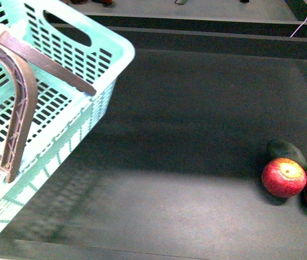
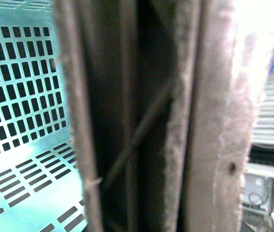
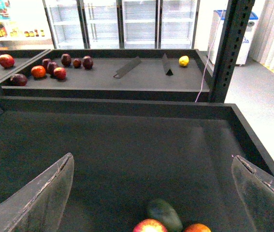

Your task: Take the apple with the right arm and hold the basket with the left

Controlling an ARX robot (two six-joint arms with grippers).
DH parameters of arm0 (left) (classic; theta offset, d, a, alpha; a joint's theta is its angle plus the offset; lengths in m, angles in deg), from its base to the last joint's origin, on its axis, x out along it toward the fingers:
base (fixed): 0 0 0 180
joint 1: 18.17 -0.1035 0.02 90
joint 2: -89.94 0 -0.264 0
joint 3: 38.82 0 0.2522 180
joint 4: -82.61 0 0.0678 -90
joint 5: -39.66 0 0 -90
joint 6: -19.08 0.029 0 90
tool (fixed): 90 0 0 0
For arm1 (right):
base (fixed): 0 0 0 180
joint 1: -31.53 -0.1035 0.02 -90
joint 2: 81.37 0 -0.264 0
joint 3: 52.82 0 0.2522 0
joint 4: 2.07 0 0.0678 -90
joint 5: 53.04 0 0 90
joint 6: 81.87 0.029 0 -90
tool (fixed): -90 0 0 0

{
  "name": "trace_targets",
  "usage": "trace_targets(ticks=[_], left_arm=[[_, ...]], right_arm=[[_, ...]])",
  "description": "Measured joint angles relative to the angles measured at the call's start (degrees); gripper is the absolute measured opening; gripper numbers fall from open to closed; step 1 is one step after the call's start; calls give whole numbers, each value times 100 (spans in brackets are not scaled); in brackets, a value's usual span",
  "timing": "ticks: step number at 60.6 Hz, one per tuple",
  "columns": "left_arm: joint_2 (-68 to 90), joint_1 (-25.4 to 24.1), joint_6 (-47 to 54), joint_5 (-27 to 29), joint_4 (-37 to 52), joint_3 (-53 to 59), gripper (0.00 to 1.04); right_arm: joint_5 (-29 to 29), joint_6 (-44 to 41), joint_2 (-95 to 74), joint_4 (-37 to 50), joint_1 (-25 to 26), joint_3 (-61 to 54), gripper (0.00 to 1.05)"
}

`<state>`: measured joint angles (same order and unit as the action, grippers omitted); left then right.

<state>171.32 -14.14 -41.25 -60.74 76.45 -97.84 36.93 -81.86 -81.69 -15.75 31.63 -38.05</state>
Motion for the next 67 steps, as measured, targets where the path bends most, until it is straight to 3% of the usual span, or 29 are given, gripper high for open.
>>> trace_targets(ticks=[39, 52, 67], left_arm=[[-225, 2656, 564, 254, -398, -767, 15], [-146, 3062, 566, 332, -363, -938, 15], [-98, 3126, 564, 345, -343, -957, 15]], right_arm=[[0, 0, 0, 0, 0, 0, 96], [0, 0, 0, 0, 0, 0, 96], [0, 0, 0, 0, 0, 0, 96]])
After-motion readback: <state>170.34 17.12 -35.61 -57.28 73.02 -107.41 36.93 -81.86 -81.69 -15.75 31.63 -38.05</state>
